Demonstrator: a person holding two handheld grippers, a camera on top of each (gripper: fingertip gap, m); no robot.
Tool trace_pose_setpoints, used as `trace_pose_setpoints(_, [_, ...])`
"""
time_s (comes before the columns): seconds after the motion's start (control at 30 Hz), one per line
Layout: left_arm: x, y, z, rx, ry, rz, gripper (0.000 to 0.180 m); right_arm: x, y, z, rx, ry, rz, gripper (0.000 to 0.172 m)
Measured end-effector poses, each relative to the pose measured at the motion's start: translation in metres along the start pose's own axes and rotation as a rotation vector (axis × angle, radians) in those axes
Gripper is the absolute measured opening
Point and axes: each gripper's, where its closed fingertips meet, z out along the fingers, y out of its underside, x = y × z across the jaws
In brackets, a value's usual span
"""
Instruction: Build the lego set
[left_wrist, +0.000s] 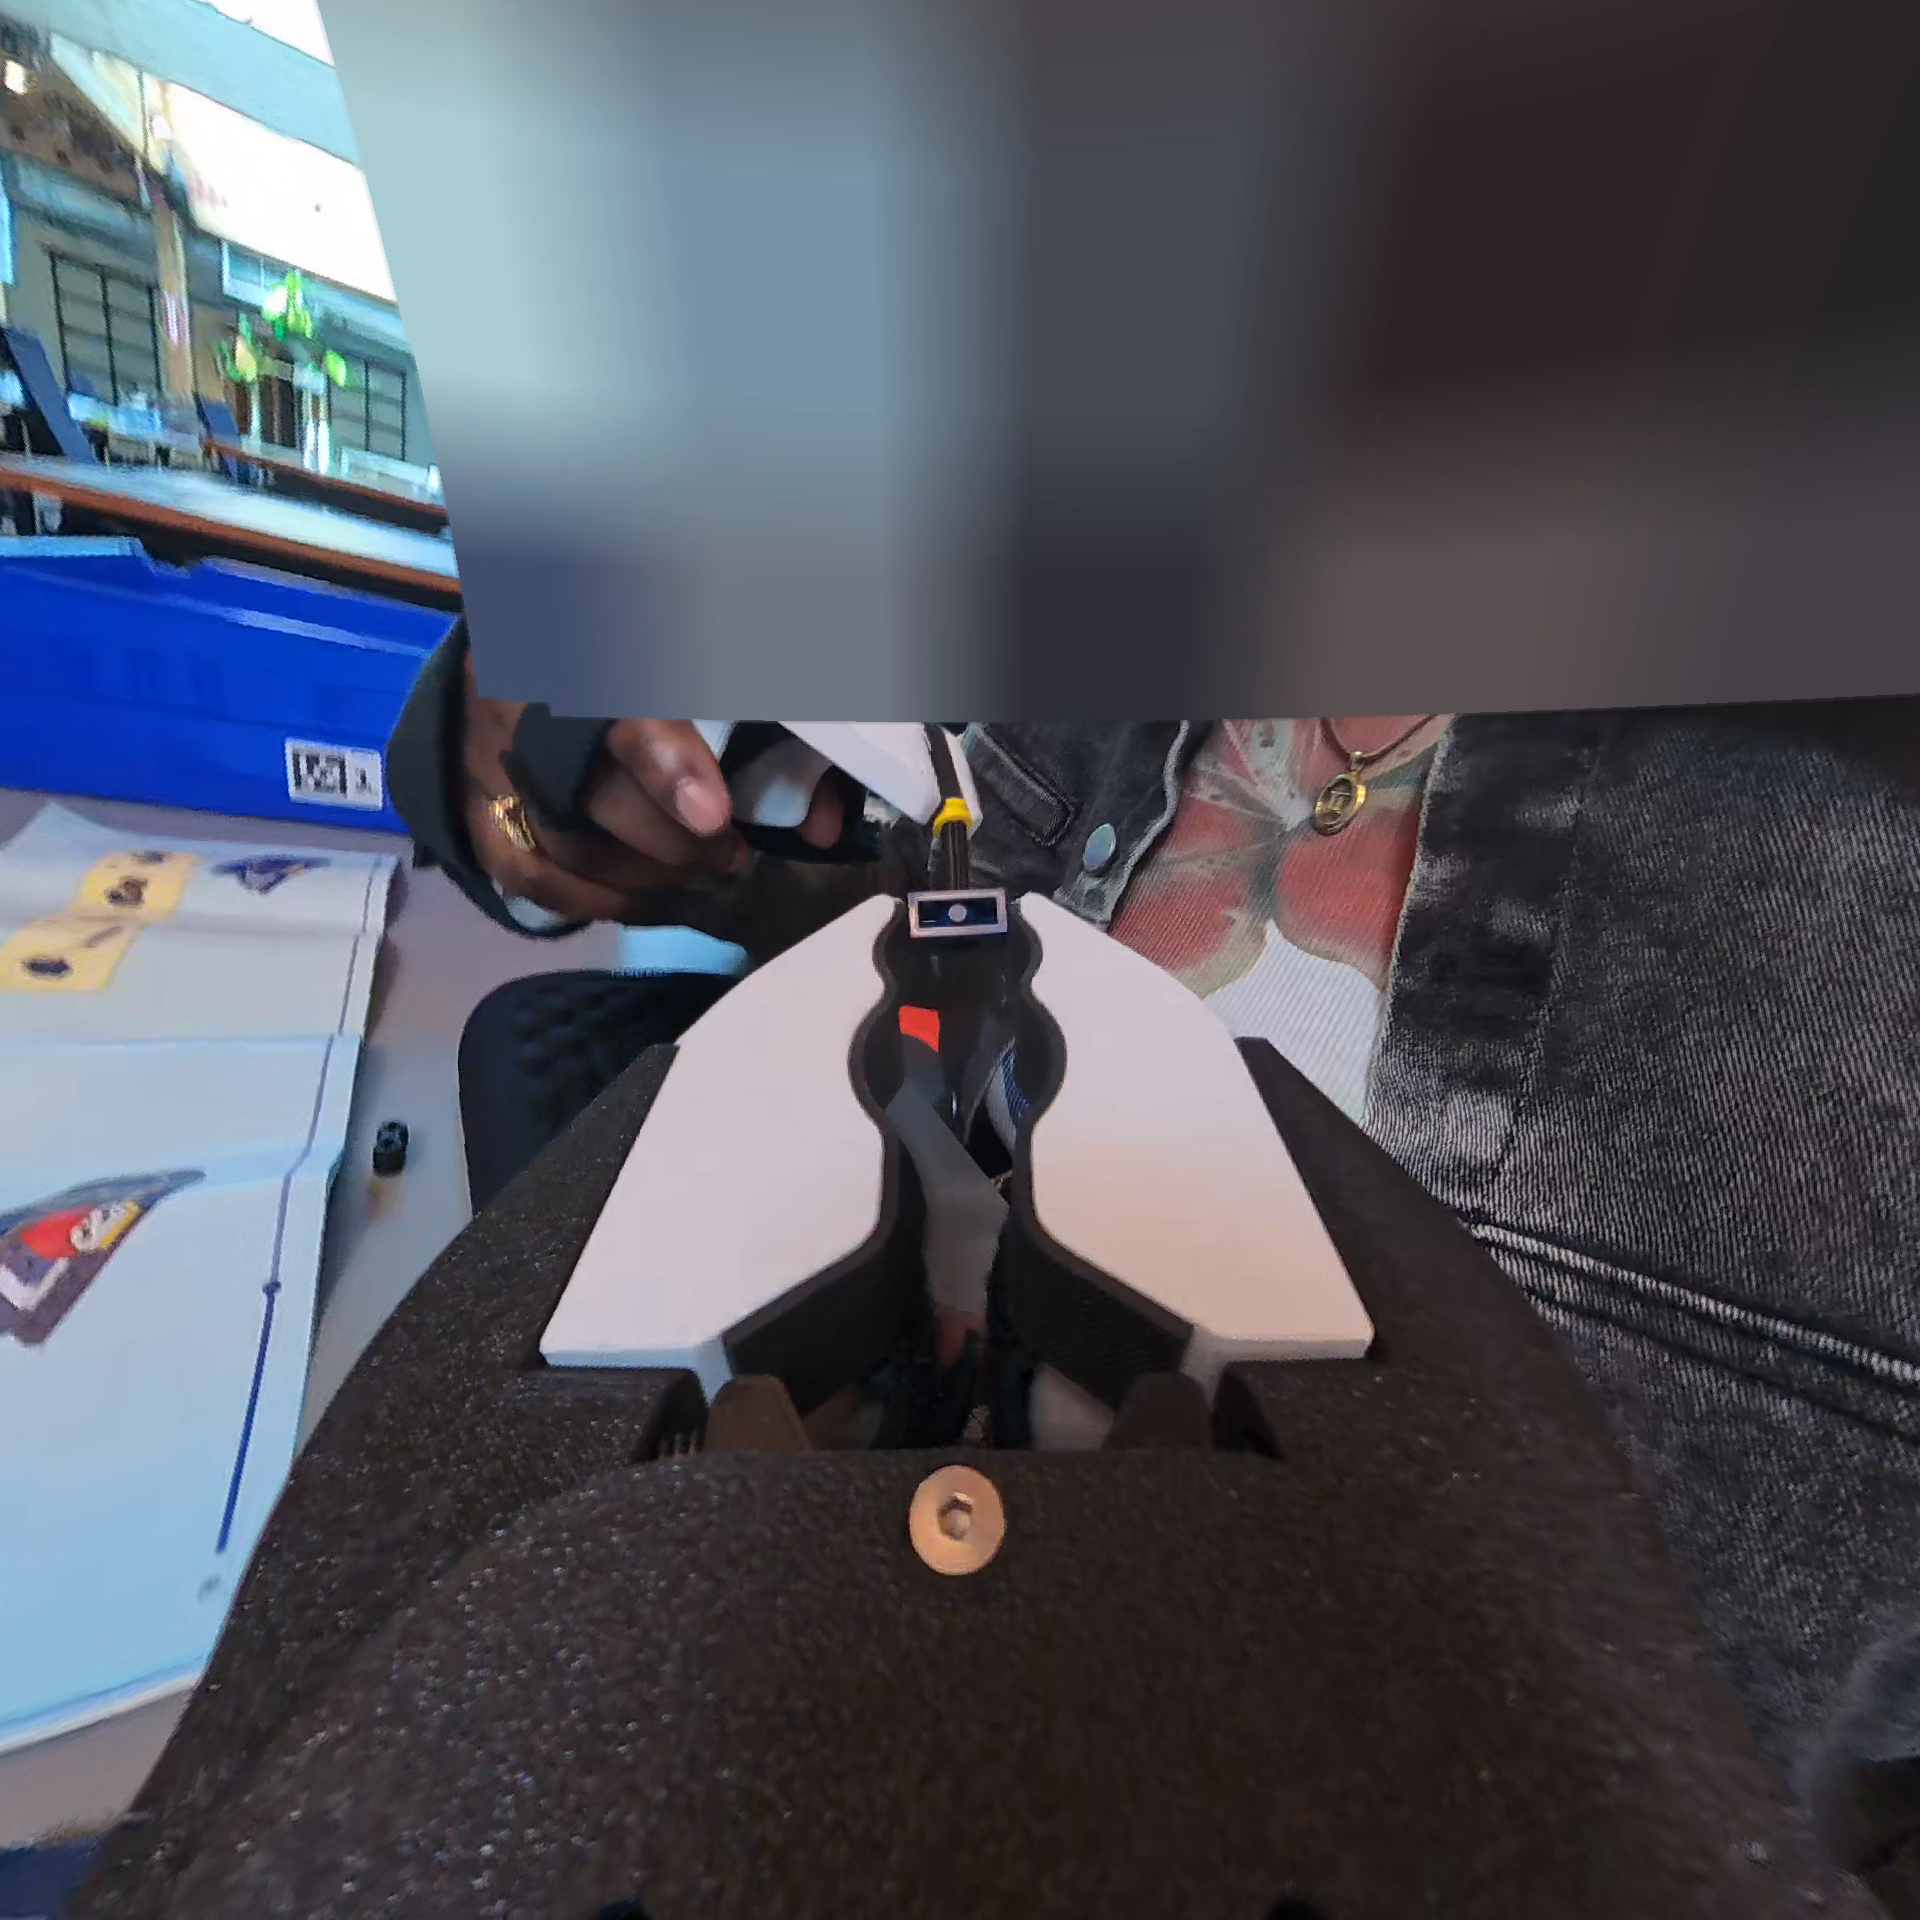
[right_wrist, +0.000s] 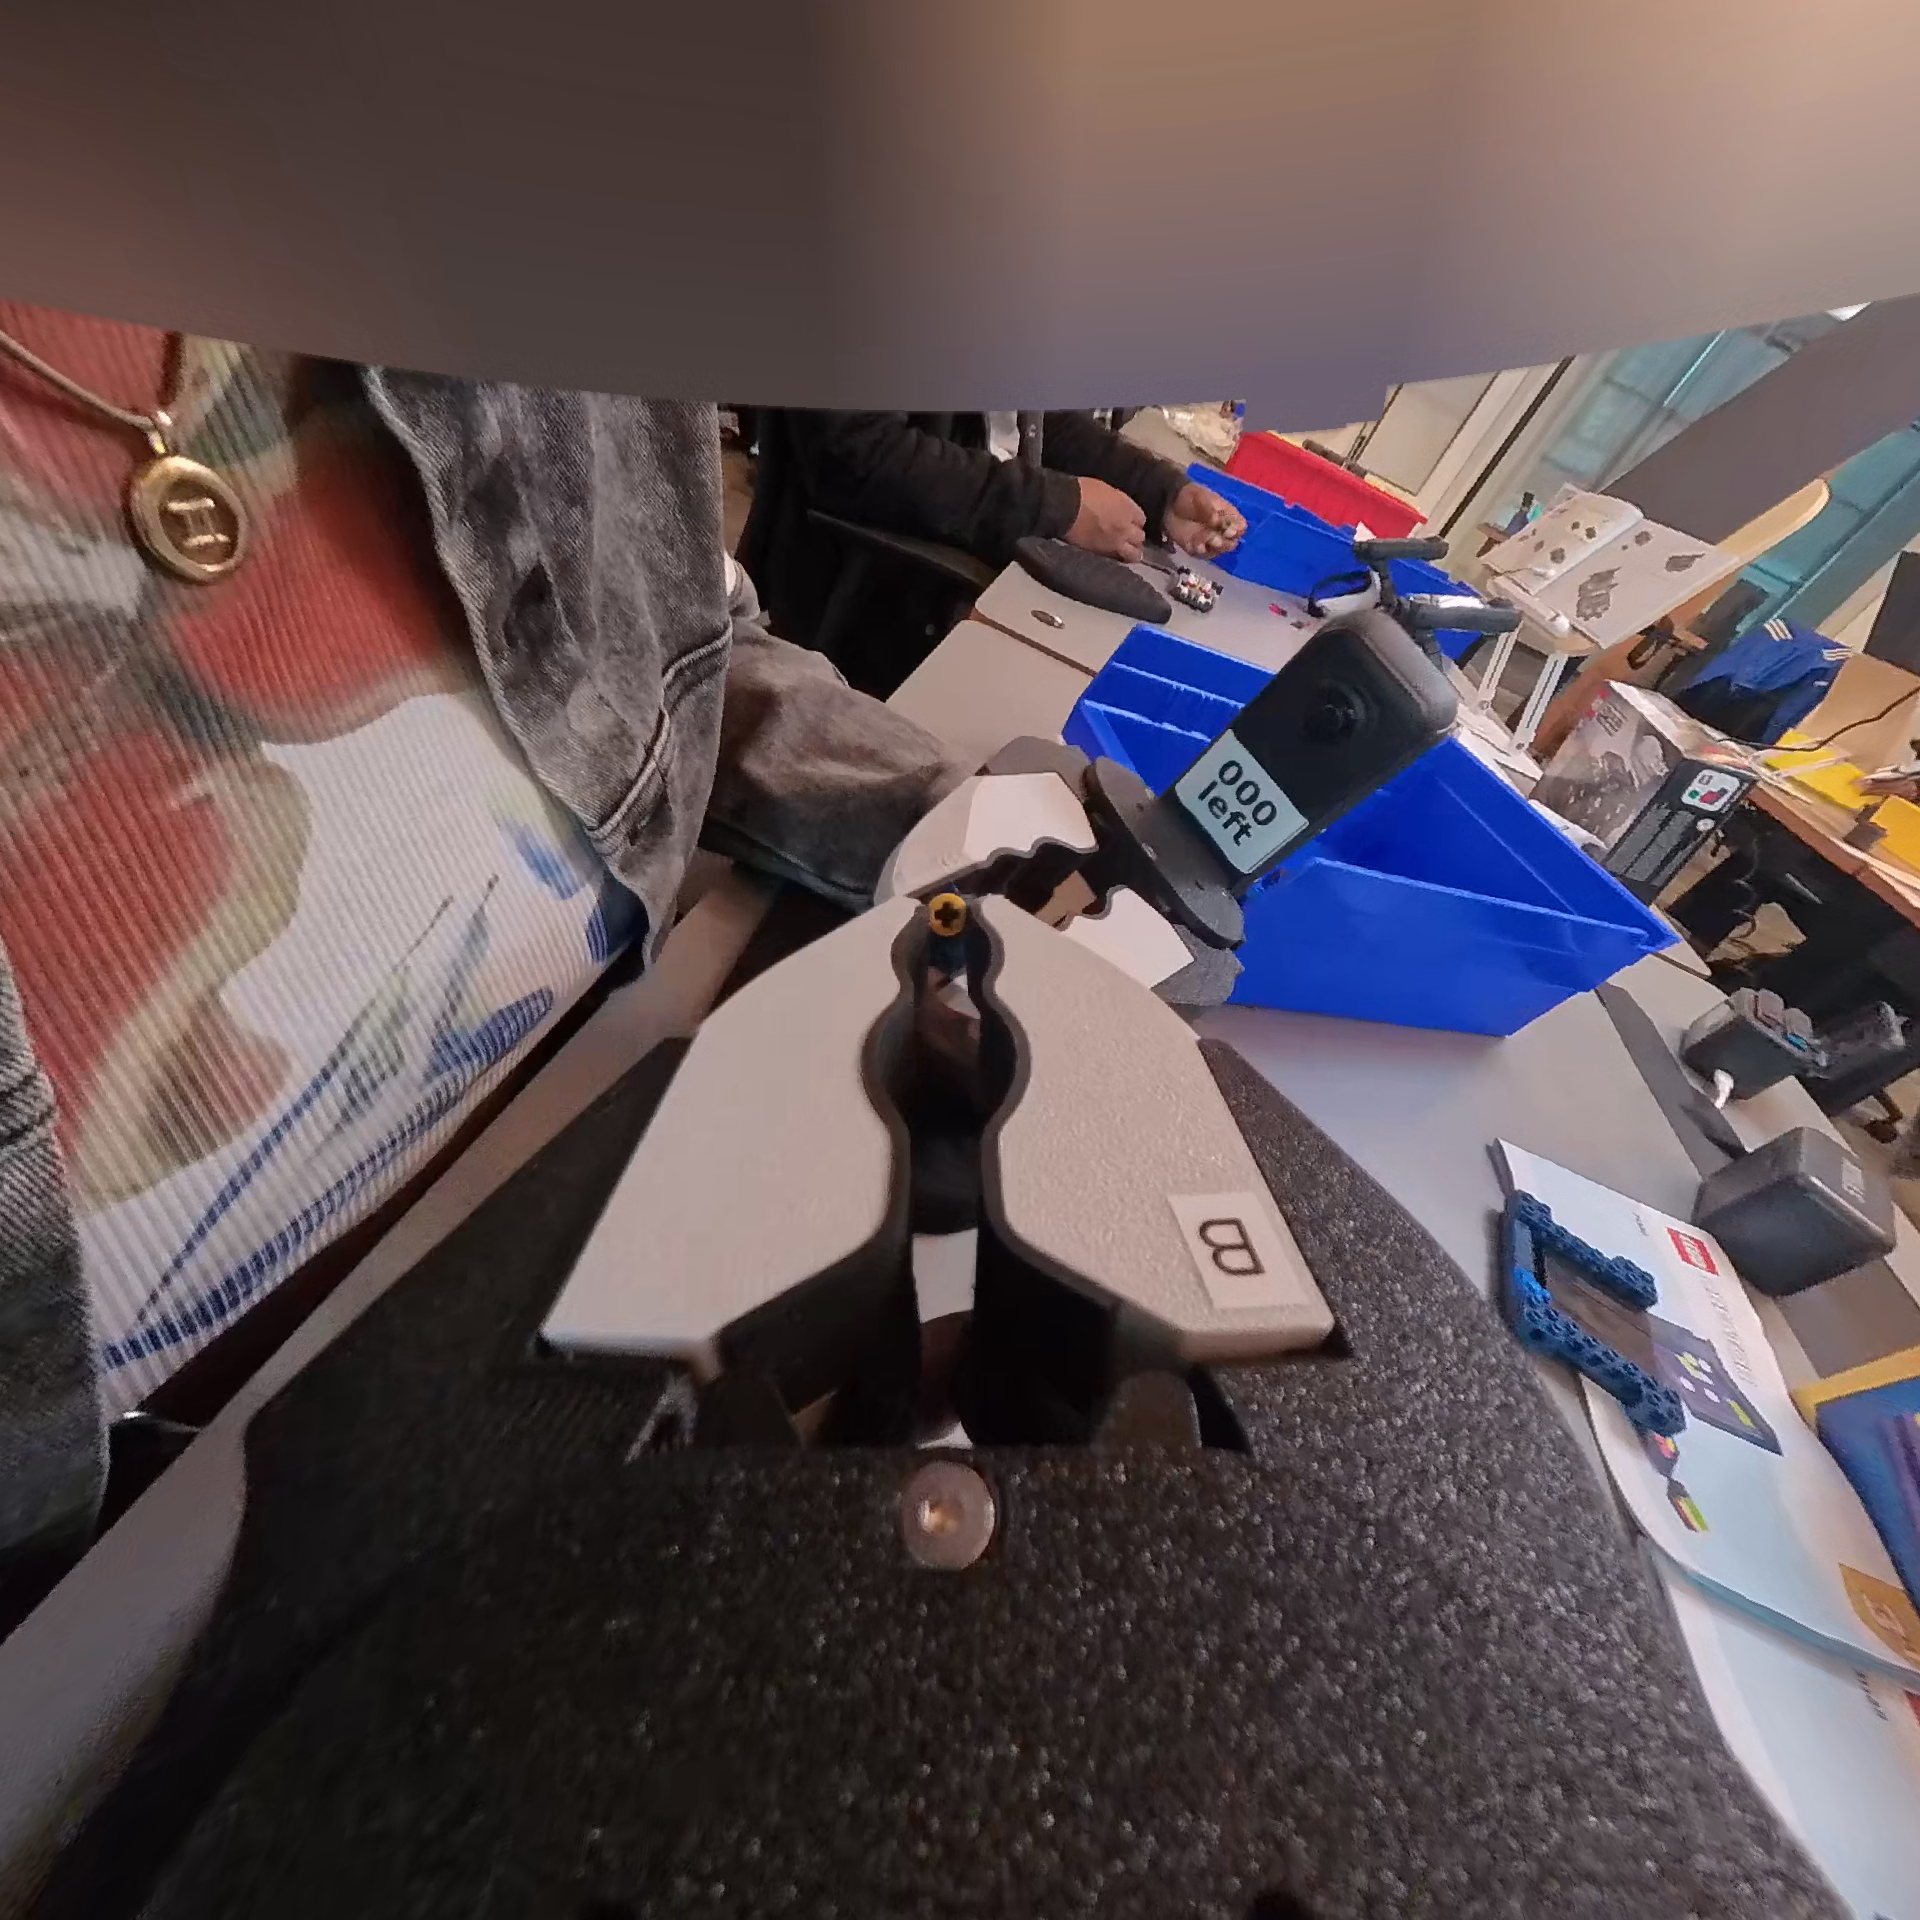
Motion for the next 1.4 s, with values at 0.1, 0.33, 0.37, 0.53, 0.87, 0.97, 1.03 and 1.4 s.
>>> trace_pose_setpoints(0.1, [-0.009,0.004,0.000,-0.041,-0.051,-0.063,0.016,0.003,0.008,-0.006,-0.015,0.013,-0.001,0.006])
trace_pose_setpoints(0.33, [-0.024,0.015,0.000,-0.112,-0.134,-0.223,0.016,0.004,0.028,-0.014,-0.024,0.022,0.010,0.006])
trace_pose_setpoints(0.37, [-0.026,0.016,-0.001,-0.119,-0.150,-0.240,0.016,0.005,0.031,-0.015,-0.028,0.034,0.008,0.006])
trace_pose_setpoints(0.53, [-0.032,0.022,-0.002,-0.134,-0.195,-0.289,0.015,0.005,0.040,-0.017,0.003,0.075,0.023,0.006])
trace_pose_setpoints(0.87, [-0.039,0.036,-0.003,-0.207,-0.227,-0.396,0.016,0.002,0.058,-0.019,-0.041,0.131,-0.008,0.006])
trace_pose_setpoints(0.97, [-0.044,0.039,-0.003,-0.222,-0.249,-0.425,0.016,0.002,0.064,-0.021,-0.077,0.158,-0.033,0.006])
trace_pose_setpoints(1.03, [-0.045,0.041,-0.004,-0.228,-0.261,-0.433,0.016,0.002,0.066,-0.021,-0.096,0.171,-0.052,0.006])
trace_pose_setpoints(1.4, [-0.057,0.057,-0.007,-0.309,-0.360,-0.520,0.015,-0.002,0.089,-0.023,-0.282,0.239,-0.173,0.006])
